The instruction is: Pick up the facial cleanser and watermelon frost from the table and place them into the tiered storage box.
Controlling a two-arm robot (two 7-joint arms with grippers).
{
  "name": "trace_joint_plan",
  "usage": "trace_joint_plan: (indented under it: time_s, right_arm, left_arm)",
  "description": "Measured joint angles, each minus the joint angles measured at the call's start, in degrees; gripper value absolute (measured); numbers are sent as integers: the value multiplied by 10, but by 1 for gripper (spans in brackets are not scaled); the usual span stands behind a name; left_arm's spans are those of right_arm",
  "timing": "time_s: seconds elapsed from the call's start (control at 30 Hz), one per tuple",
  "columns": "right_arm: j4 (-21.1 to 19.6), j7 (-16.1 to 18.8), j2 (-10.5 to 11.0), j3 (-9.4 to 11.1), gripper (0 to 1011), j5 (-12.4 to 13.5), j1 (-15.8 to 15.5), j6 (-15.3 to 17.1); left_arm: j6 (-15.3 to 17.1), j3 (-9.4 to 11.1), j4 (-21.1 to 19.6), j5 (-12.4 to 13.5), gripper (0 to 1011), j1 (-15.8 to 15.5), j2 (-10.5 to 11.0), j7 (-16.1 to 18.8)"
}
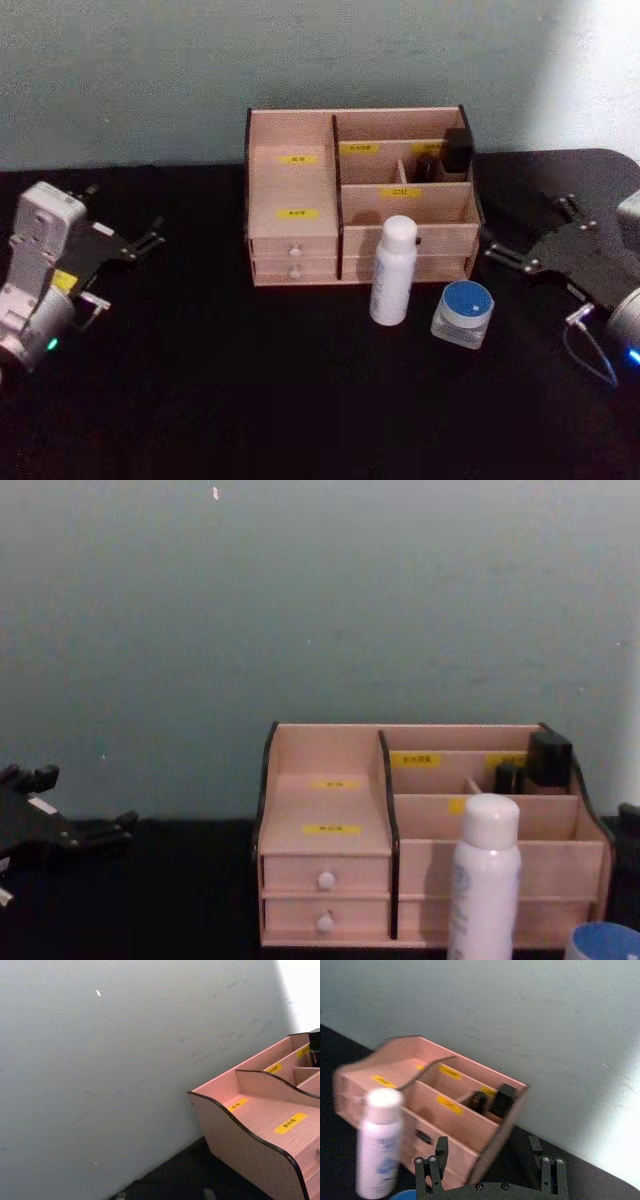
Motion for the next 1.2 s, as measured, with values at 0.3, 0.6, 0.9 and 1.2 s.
trace_joint_plan:
  time_s: [0.3,0.6,0.9,1.2]
  right_arm:
    - [-12,76,-4,-18,1000,16,0,-7]
    - [9,145,-22,-35,1000,39,15,10]
    - [45,178,-48,-45,1000,42,36,23]
    - [86,200,-78,-49,1000,36,61,30]
  left_arm:
    - [0,0,0,0,1001,0,0,0]
    - [0,0,0,0,1001,0,0,0]
    - [0,0,0,0,1001,0,0,0]
    - [0,0,0,0,1001,0,0,0]
